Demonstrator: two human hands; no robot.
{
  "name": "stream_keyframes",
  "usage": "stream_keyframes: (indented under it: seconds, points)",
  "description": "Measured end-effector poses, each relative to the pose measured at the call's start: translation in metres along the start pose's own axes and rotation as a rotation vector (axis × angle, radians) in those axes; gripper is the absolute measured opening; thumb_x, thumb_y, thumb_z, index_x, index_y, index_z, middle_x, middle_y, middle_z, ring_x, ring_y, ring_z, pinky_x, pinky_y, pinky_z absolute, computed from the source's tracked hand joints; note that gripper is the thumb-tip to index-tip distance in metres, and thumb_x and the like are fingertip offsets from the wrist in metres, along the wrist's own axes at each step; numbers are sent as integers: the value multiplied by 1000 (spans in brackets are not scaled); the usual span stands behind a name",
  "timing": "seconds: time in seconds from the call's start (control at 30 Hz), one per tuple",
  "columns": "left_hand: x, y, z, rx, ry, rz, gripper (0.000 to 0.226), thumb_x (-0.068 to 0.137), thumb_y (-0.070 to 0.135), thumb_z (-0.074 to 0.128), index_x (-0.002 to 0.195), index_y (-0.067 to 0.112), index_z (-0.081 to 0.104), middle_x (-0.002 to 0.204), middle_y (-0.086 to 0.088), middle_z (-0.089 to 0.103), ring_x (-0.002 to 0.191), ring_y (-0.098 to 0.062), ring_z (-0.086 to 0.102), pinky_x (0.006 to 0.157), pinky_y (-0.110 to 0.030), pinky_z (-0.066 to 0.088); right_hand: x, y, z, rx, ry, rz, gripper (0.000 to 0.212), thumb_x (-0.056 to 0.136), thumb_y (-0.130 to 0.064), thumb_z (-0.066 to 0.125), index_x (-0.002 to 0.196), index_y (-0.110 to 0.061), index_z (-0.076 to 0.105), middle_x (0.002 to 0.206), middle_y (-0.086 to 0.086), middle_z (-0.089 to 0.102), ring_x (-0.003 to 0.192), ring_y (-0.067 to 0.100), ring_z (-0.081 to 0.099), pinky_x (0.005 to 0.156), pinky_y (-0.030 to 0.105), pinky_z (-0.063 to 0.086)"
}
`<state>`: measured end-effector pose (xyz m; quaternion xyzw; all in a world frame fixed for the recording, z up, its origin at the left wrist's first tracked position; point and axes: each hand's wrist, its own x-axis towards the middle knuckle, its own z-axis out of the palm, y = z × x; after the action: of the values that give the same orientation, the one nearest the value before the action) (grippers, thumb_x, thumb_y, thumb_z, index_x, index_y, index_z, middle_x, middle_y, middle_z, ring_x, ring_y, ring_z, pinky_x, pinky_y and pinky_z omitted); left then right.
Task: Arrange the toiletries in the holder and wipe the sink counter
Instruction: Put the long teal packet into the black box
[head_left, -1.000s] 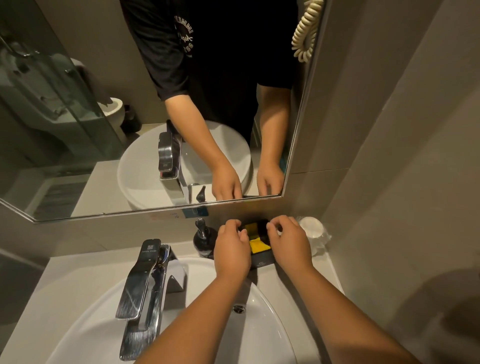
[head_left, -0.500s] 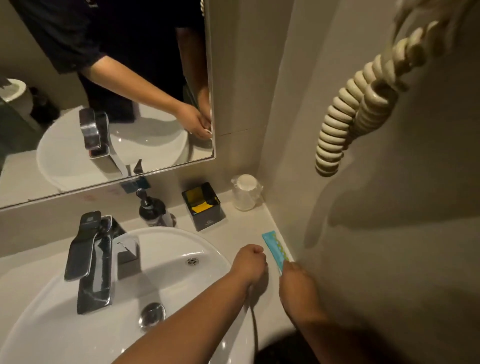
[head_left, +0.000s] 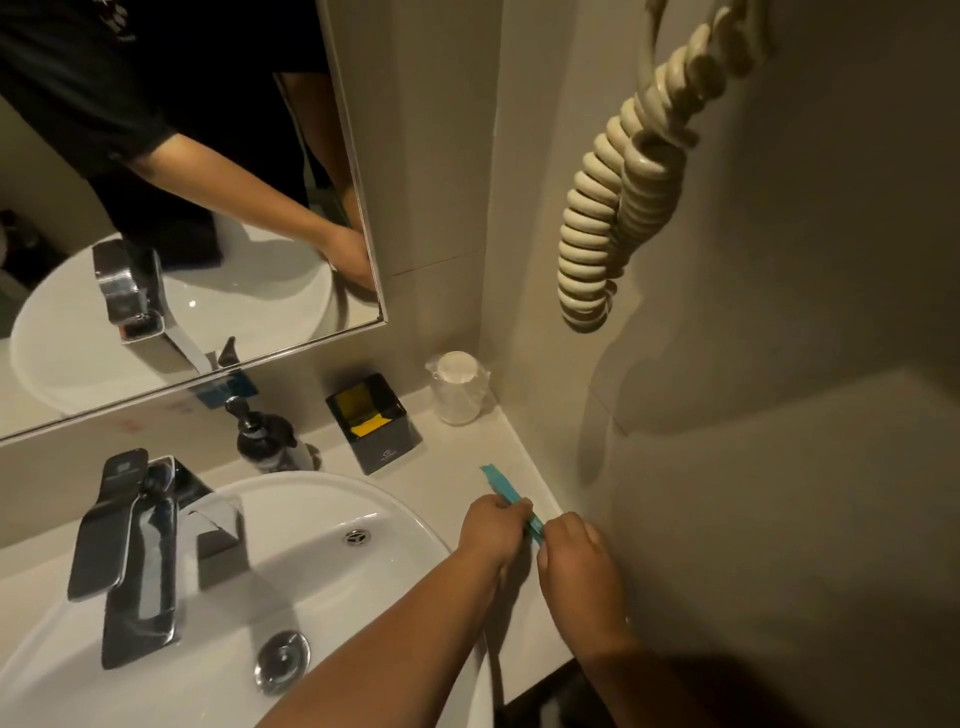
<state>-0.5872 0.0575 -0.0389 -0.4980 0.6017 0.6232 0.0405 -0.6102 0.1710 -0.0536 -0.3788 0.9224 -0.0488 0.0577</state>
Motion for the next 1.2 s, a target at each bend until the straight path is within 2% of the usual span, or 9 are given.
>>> stream_keyframes:
  seconds: [0.07, 0.13, 0.27, 0.33, 0.4, 0.5, 0.6, 0.9, 1.2]
  points:
    - [0, 0, -4, -100, 6, 19, 18, 87, 22, 61, 88, 4, 65, 86, -15, 72, 74, -28, 69, 80, -43, 58, -1, -4, -3, 43, 115, -17, 32, 54, -17, 92, 75, -14, 68, 73, 3, 62, 63, 20, 60, 54, 29, 55]
    - [-4, 5, -15, -143, 31, 70, 9, 88, 15, 60, 86, 7, 65, 82, -13, 72, 73, -25, 69, 73, -37, 59, 1, -10, -7, 150, 193, -60, 24, 64, -18, 86, 79, -16, 68, 83, 1, 64, 70, 20, 62, 56, 31, 55]
    - [-19, 25, -55, -238, 25, 231, 11, 91, 16, 59, 98, 9, 63, 94, -12, 73, 84, -26, 72, 79, -44, 59, 13, -19, -33, 480, 182, 48, 32, 83, -28, 70, 114, -24, 65, 112, -4, 62, 96, 18, 61, 80, 37, 56]
    - [-28, 38, -82, -256, 43, 328, 12, 88, 14, 61, 96, 6, 62, 93, -13, 73, 82, -24, 72, 75, -39, 61, 34, -27, -55, 743, -37, 118, 26, 84, -28, 67, 109, -31, 66, 100, -8, 67, 89, 13, 63, 81, 37, 54]
    - [-37, 55, -109, -287, 57, 410, 5, 87, 10, 61, 89, 5, 63, 86, -10, 73, 77, -21, 72, 69, -33, 60, 58, -43, -77, 945, -199, 86, 8, 78, -23, 69, 77, -31, 70, 72, -4, 68, 67, 9, 60, 71, 35, 51]
    - [-43, 79, -147, -353, 137, 481, 4, 88, 10, 62, 85, 10, 66, 79, -7, 71, 72, -20, 68, 68, -34, 57, 95, -78, -104, 1074, -231, -9, 18, 79, -12, 73, 64, -21, 69, 57, -5, 62, 54, 4, 52, 60, 27, 44]
    - [-36, 93, -177, -375, 246, 539, 5, 88, 10, 63, 87, 11, 68, 83, -10, 71, 75, -19, 66, 75, -39, 56, 130, -112, -124, 1165, -211, -96, 18, 85, -8, 69, 69, -16, 65, 53, -6, 59, 45, 0, 47, 49, 15, 38]
    - [3, 92, -192, -251, 541, 528, 13, 88, 17, 62, 79, 25, 67, 79, -2, 72, 75, -19, 66, 76, -38, 53, 201, -147, -95, 1058, -195, -209, 24, 82, -17, 72, 65, -34, 69, 59, -9, 67, 63, 12, 60, 68, 38, 51]
    - [42, 50, -174, -52, 559, 317, 10, 86, 23, 62, 77, 24, 66, 77, 3, 70, 75, -18, 65, 73, -37, 54, 211, -129, -53, 697, -359, -237, 34, 85, -21, 69, 54, -23, 57, 64, -4, 55, 61, 13, 51, 63, 31, 41]
